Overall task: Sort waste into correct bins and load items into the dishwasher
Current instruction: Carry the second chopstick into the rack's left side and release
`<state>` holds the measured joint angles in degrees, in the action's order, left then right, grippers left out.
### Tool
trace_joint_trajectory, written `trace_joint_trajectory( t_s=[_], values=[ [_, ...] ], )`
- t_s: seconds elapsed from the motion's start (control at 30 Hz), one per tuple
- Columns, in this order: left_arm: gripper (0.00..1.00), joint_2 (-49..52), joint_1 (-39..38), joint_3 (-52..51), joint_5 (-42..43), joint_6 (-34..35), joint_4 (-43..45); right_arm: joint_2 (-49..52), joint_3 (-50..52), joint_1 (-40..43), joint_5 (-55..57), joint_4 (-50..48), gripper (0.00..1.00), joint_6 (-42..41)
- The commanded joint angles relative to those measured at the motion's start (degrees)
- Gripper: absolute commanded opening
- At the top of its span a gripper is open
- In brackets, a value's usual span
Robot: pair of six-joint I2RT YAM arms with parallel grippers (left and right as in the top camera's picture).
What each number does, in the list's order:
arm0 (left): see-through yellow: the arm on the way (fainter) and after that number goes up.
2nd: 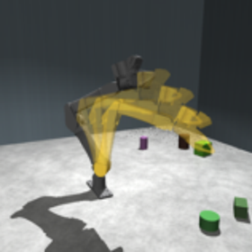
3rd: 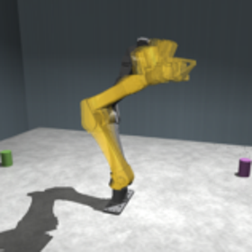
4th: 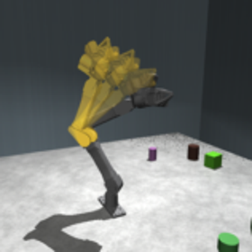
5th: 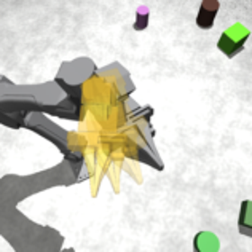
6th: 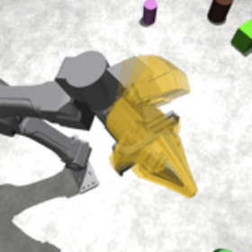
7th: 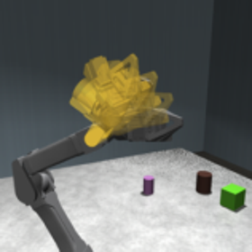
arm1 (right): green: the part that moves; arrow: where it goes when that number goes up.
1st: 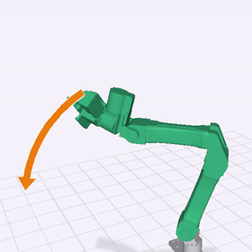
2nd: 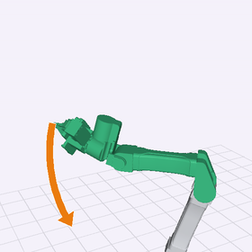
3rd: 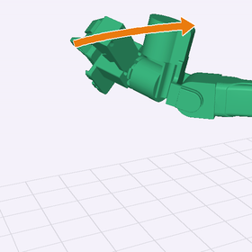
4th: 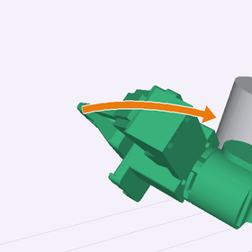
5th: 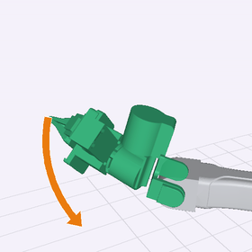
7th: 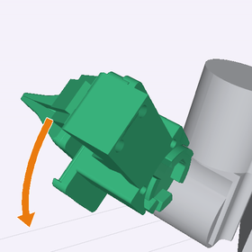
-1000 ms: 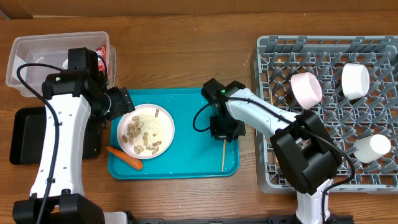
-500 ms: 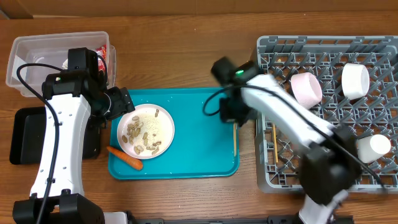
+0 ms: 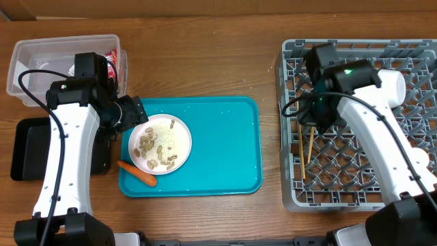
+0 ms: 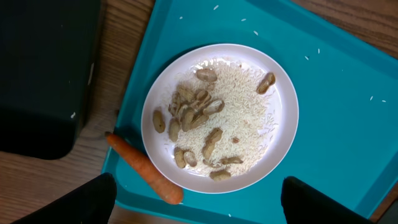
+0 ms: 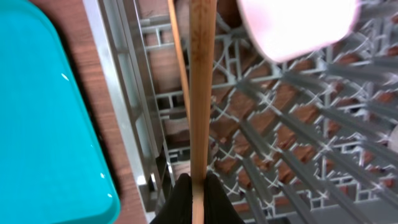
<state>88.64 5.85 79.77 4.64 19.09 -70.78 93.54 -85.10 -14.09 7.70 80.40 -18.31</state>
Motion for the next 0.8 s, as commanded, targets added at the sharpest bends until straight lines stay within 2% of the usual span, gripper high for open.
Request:
trace_joint_trajectory(
  t_s=[0.0, 0.17, 0.2, 0.27, 0.33, 0.53, 0.67, 0.77],
  values=[
    [0.86, -1.18, 0.13, 0.63, -0.17, -1.09, -0.39, 0.00, 6.51, -0.20, -0.83, -3.76, 0.04, 1.86],
    [0.87, -1.16, 0.11, 0.63, -0.17, -1.09, -0.42, 0.00, 12.31, -0.20, -3.52, -8.15, 0.05, 2.32],
    [0.87, -1.16, 0.11, 0.63, -0.15, -1.09, -0.50, 0.00, 12.31, -0.20, -3.54, -8.26, 0.08, 2.32],
    [0.87, -1.16, 0.09, 0.63, -0.15, -1.09, -0.57, 0.00, 12.31, -0.20, -3.54, -8.39, 0.25, 2.32],
    [0.87, -1.16, 0.09, 0.63, -0.17, -1.09, -0.57, -0.15, 12.20, -0.20, -3.52, -8.37, 0.36, 2.29],
    [0.87, -1.11, 0.09, 0.63, -0.17, -1.09, -0.57, -2.01, 4.39, -0.42, -3.61, -5.79, 0.38, 2.21],
    [0.88, -1.11, 0.09, 0.63, -0.17, -1.09, -0.57, -2.47, -7.65, -3.45, -10.91, -5.27, 0.39, 4.59],
    [0.88, -1.11, 0.09, 0.63, -0.17, -1.09, -0.57, -2.45, -9.09, -6.82, -15.21, -9.27, 0.43, 5.29]
  ],
)
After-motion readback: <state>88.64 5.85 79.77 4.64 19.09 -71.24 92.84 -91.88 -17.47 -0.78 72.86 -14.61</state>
